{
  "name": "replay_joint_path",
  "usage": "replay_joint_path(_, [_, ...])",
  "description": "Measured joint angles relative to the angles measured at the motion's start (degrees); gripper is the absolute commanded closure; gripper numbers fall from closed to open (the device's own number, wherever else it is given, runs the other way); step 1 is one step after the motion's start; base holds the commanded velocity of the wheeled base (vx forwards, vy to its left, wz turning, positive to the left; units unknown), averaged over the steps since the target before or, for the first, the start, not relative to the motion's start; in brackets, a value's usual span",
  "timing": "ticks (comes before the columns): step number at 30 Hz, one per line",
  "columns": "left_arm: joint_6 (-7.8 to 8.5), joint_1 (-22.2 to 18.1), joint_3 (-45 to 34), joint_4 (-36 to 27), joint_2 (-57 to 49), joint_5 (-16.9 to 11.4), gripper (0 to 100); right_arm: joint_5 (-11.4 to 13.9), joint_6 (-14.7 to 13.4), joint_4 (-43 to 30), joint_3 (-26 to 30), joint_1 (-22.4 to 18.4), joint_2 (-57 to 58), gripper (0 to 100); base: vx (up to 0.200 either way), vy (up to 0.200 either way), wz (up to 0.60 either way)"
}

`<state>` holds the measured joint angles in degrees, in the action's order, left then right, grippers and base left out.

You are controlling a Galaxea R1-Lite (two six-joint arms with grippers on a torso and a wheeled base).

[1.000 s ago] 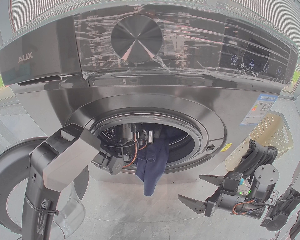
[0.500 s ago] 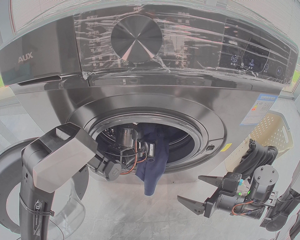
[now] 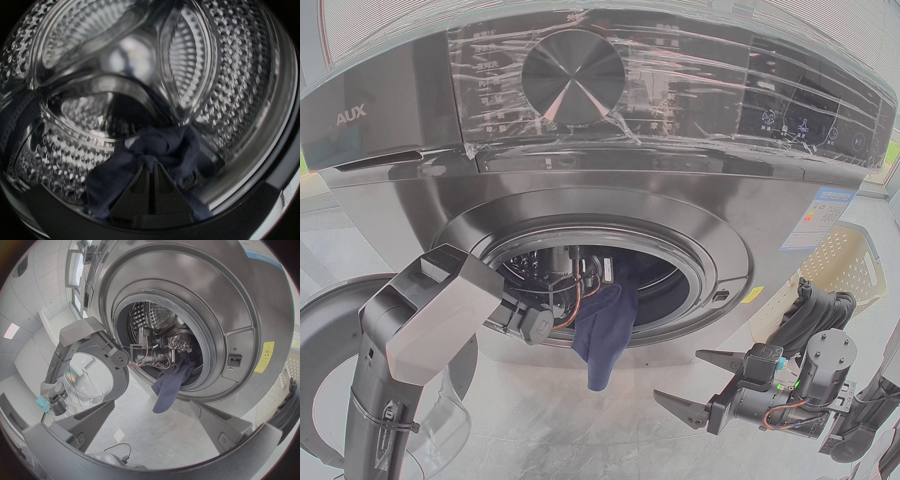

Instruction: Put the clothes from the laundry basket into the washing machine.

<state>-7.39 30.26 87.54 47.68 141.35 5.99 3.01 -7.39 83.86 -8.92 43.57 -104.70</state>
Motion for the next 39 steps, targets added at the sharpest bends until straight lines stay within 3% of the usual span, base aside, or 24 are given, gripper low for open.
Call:
replay_joint_path(10, [-1.80, -1.43, 16.73, 5.23, 5.89, 5.01, 100, 0.02, 0.02, 0.06, -0.22, -0.02, -0.01, 0, 0.000, 0.000, 0.00])
replay_joint_path(19, [-2.24, -1.76, 21.00, 5.74, 8.16, 5.69, 100, 0.05, 0.02, 0.06, -0.20, -0.07, -0.04, 0, 0.000, 0.000, 0.00])
replay_joint_path(20, [-2.27, -1.68, 20.33, 5.74, 8.27, 5.67, 0, 0.02, 0.02, 0.04, -0.20, -0.07, -0.06, 0, 0.000, 0.000, 0.00])
replay_joint_path(27, [-2.22, -1.13, 14.63, 4.44, 7.57, 5.67, 0, 0.05, 0.00, 0.06, -0.11, -0.07, -0.06, 0, 0.000, 0.000, 0.00])
replay_joint_path(39, [-1.61, 0.56, -2.29, -9.85, -0.85, 4.72, 0, 0.05, 0.00, 0.11, -0.05, -0.02, -0.48, 0, 0.000, 0.000, 0.00])
